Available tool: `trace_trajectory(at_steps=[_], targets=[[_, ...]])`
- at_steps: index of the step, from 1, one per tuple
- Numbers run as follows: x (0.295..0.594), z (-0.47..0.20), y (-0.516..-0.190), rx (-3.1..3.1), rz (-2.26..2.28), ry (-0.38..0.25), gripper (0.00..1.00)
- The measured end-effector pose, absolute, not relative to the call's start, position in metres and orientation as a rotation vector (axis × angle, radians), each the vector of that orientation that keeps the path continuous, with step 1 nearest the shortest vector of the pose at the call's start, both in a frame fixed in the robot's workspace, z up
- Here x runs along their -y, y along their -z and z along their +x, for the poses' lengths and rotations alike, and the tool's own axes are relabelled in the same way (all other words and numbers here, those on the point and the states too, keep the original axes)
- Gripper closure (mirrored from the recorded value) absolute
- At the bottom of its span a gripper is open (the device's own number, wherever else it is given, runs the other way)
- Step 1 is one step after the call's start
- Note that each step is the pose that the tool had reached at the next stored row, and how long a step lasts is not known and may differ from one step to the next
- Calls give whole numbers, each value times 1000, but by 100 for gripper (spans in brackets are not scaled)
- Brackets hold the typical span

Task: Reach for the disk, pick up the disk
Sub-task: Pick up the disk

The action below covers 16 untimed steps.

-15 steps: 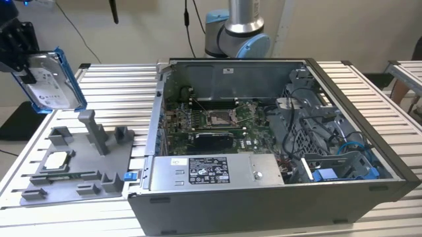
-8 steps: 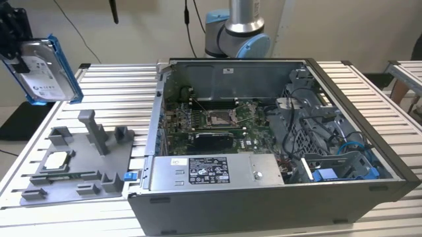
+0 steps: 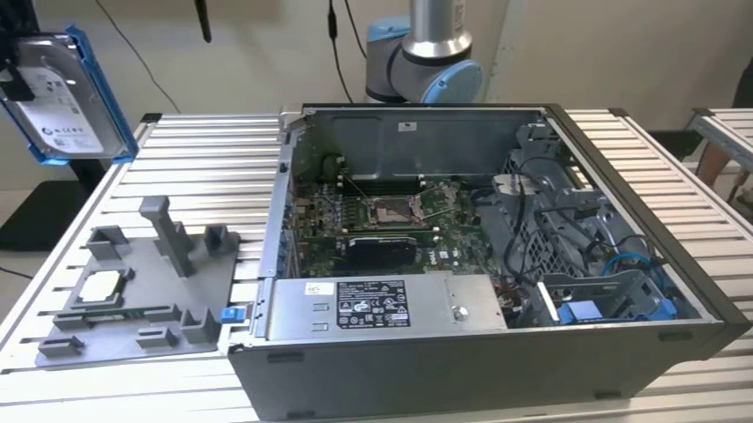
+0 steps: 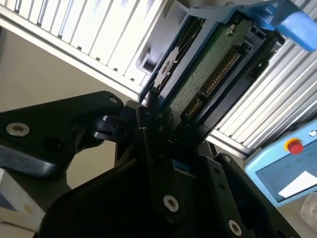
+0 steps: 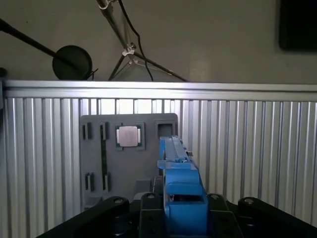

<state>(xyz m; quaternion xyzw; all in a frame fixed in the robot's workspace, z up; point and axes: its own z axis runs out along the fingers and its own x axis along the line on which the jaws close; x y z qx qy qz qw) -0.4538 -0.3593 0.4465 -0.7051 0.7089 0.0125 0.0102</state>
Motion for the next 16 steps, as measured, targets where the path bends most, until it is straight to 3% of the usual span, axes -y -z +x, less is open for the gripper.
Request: trace_trajectory(at_steps=[16], targets=[[359, -454, -510, -2216, -2198, -39, 100]])
